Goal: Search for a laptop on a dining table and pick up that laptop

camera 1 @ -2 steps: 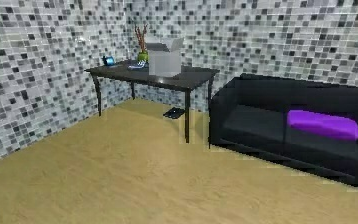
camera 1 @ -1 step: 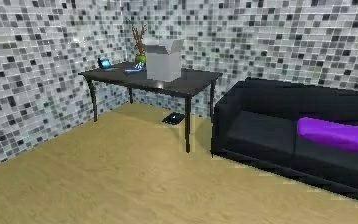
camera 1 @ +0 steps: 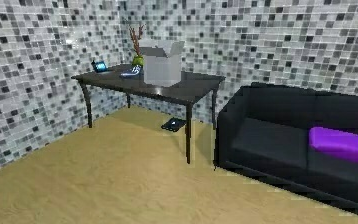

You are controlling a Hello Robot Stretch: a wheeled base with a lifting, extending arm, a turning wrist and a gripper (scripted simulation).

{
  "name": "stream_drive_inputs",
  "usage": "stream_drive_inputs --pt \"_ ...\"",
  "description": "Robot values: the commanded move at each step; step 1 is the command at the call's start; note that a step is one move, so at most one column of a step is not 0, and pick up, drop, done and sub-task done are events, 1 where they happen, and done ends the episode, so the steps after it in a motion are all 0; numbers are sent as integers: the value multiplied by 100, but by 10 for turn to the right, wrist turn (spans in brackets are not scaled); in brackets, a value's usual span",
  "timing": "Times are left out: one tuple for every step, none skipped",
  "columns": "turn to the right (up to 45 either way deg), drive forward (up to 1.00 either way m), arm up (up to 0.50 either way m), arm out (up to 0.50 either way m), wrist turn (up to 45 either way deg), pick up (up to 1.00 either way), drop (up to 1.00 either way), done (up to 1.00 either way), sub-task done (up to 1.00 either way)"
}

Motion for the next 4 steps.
stream_drive_inputs --pt "150 0 0 0 0 0 0 0 0" --pt "0 100 0 0 0 0 0 0 0" --pt "-450 0 0 0 0 0 0 0 0" --pt "-330 0 0 0 0 0 0 0 0"
